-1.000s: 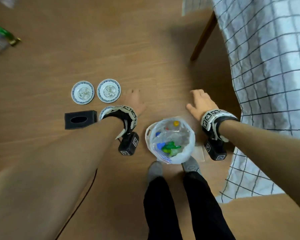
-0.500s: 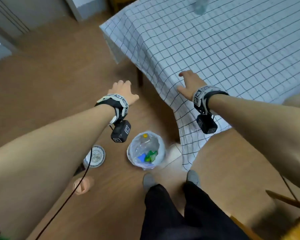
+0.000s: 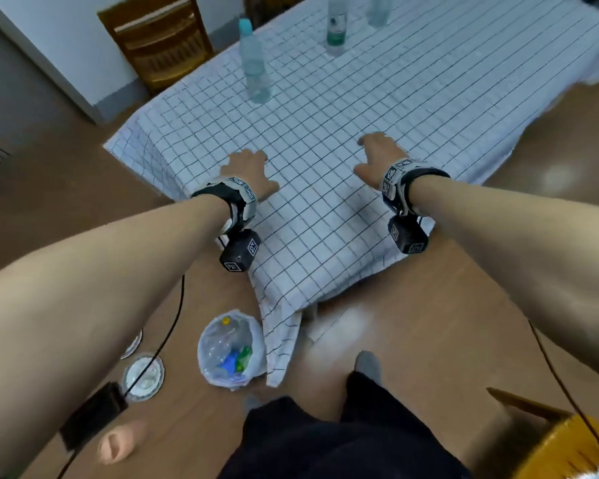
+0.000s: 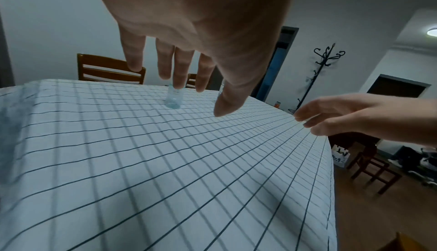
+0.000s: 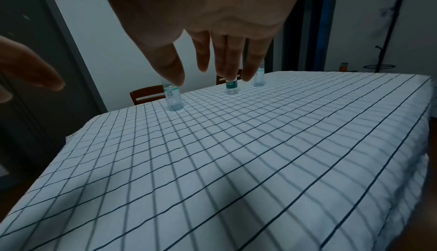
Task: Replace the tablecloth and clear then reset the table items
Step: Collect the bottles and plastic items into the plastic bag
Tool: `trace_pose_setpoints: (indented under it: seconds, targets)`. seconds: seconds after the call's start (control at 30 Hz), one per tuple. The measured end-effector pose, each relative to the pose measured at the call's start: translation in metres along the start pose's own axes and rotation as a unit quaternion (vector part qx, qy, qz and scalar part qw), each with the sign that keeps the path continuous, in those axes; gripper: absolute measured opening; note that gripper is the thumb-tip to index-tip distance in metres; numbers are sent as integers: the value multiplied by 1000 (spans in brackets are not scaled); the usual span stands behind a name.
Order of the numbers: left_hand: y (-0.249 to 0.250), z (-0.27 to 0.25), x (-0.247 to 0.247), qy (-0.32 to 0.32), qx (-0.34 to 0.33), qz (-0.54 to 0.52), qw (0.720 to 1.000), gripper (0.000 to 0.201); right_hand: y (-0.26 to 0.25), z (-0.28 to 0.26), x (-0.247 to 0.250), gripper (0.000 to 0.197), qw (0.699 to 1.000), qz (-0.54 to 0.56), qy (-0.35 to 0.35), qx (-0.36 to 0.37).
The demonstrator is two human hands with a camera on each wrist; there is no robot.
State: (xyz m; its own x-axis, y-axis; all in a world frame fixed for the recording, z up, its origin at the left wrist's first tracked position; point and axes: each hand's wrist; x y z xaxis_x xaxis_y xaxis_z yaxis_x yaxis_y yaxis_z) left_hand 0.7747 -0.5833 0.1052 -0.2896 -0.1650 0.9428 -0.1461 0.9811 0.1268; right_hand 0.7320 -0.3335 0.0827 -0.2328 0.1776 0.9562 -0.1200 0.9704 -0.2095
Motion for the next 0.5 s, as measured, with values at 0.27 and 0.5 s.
trace_pose_setpoints:
  seconds: [0.27,0.5]
  targets:
    - [107,66,29,13,-8,6,1000,64,99,60,62,55,1000,4,3,24]
    - [135,164,54,28,12,1,1000,71,135,156,90,58,999,43,2,11]
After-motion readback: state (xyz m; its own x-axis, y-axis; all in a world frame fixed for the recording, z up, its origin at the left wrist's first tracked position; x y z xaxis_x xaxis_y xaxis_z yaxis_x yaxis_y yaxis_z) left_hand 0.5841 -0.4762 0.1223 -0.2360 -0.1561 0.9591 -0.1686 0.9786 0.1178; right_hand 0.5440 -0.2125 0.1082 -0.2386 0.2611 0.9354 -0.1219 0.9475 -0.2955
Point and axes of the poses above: each hand's wrist, its own z-axis towards the middle knuckle, its own x-axis out of the back of the hand, y = z × x, and after that the axes turned 4 degrees about -z, right-handed
